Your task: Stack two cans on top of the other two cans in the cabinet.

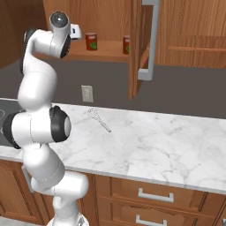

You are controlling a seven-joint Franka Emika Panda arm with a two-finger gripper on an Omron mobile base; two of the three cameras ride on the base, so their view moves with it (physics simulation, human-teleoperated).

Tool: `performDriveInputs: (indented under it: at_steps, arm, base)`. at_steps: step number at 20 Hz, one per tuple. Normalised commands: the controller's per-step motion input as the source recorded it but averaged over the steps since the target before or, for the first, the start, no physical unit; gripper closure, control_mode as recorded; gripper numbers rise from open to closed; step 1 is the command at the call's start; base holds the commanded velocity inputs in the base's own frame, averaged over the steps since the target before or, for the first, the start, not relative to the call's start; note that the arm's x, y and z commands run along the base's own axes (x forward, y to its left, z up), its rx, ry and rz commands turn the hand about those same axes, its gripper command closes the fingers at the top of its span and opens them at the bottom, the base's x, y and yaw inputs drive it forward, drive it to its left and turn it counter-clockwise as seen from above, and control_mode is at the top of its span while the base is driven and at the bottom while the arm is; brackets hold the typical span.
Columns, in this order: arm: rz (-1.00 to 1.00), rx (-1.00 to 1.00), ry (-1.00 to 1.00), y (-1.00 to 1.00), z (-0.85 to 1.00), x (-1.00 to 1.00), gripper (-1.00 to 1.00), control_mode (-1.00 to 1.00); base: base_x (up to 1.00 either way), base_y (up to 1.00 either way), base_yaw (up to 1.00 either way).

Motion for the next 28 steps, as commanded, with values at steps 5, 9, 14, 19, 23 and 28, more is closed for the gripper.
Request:
performDriveInputs:
  at_steps: [5,9,14,19,23,28]
  arm:
    - [0.01,0.00,-0.07,0.02,0.37,-0.12,1.00,-1.00]
    - [0.00,0.00,-0.05,0.13,0.20,0.01,1.00,-1.00]
    - [0.00,0.03,-0.09,0.23,0.15,0.15,1.00,-1.00]
    - [0.00,0.06,-0.08,0.23,0.19,0.11,1.00,-1.00]
    - [0.00,0.04,-0.01,0.21,0.26,0.14,1.00,-1.00]
    - [0.00,0.02,0.00,0.28,0.17,0.15,1.00,-1.00]
  base:
    - [0.00,0.00,0.00]
    - [0.00,0.00,0.00]
    - [0.00,0.00,0.00]
    - [0.00,0.00,0.00]
    - [0.00,0.00,0.00]
    - [0.00,0.00,0.00]
